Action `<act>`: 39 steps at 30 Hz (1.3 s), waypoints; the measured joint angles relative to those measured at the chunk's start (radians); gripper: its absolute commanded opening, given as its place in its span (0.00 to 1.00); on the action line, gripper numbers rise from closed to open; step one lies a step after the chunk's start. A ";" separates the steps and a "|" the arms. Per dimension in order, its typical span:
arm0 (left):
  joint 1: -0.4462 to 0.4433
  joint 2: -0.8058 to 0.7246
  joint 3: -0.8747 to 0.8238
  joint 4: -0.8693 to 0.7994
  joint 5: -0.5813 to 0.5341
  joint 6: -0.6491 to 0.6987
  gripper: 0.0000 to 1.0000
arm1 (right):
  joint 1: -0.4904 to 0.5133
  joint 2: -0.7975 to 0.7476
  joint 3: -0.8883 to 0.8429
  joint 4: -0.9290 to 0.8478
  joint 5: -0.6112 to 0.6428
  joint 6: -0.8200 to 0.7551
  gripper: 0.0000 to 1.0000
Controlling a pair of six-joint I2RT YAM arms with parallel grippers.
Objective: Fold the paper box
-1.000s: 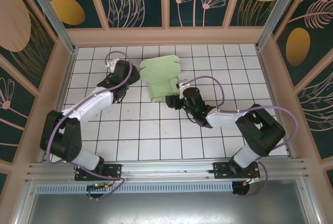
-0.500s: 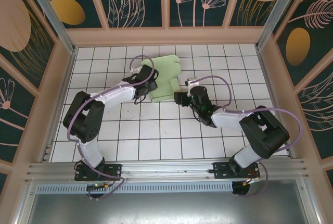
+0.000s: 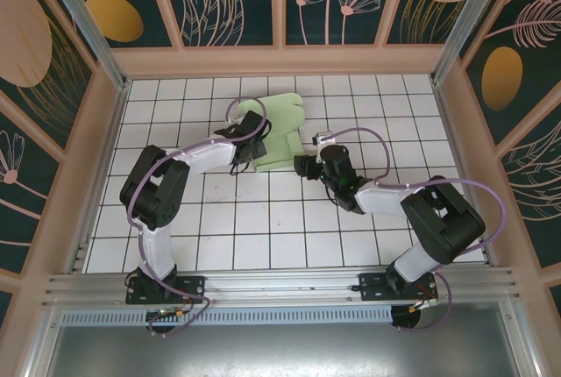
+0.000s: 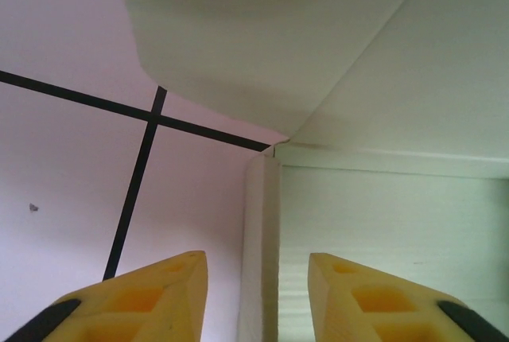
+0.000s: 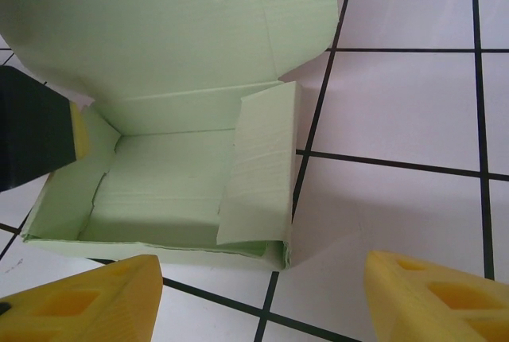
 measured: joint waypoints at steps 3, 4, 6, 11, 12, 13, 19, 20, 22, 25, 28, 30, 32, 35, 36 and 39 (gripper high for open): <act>0.000 0.017 0.001 0.000 0.007 0.010 0.28 | 0.000 0.000 0.011 -0.016 0.000 0.000 0.68; 0.000 0.020 0.001 0.000 0.010 0.010 0.26 | -0.001 0.000 0.016 -0.021 0.000 0.000 0.68; 0.000 0.026 0.001 0.000 0.013 0.011 0.24 | -0.003 0.000 0.032 -0.037 0.003 0.000 0.69; 0.000 0.026 0.001 0.000 0.013 0.020 0.17 | -0.023 0.028 0.097 -0.093 0.010 0.001 0.69; 0.000 0.026 0.001 0.000 0.013 0.024 0.15 | -0.027 0.044 0.120 -0.112 0.017 0.002 0.69; 0.000 0.026 0.001 0.000 0.013 0.027 0.14 | -0.030 0.060 0.139 -0.129 0.023 0.003 0.68; 0.000 0.026 -0.001 0.002 0.012 0.033 0.08 | -0.034 0.162 0.280 -0.263 0.045 0.005 0.63; 0.000 0.026 -0.001 0.002 0.011 0.033 0.08 | -0.034 0.179 0.304 -0.282 0.045 0.005 0.62; 0.000 0.026 -0.002 0.003 0.010 0.033 0.07 | -0.034 0.211 0.347 -0.315 0.043 0.005 0.59; 0.000 0.026 -0.003 0.005 0.010 0.033 0.07 | -0.034 0.254 0.393 -0.356 0.032 0.005 0.54; 0.000 0.026 -0.003 0.005 0.010 0.037 0.07 | -0.034 0.276 0.420 -0.394 0.017 0.003 0.45; 0.000 0.026 -0.003 0.005 0.010 0.040 0.07 | -0.034 0.288 0.439 -0.416 0.002 0.002 0.34; 0.000 0.026 -0.003 0.005 0.009 0.043 0.07 | -0.035 0.304 0.465 -0.439 -0.009 0.002 0.30; 0.000 0.026 -0.003 0.005 0.008 0.048 0.07 | -0.036 0.330 0.504 -0.472 -0.021 0.000 0.28; 0.000 0.026 -0.003 0.005 0.006 0.051 0.07 | -0.037 0.339 0.515 -0.483 -0.023 -0.001 0.28; 0.000 0.026 -0.003 0.005 0.002 0.056 0.07 | -0.039 0.366 0.548 -0.521 -0.028 -0.001 0.31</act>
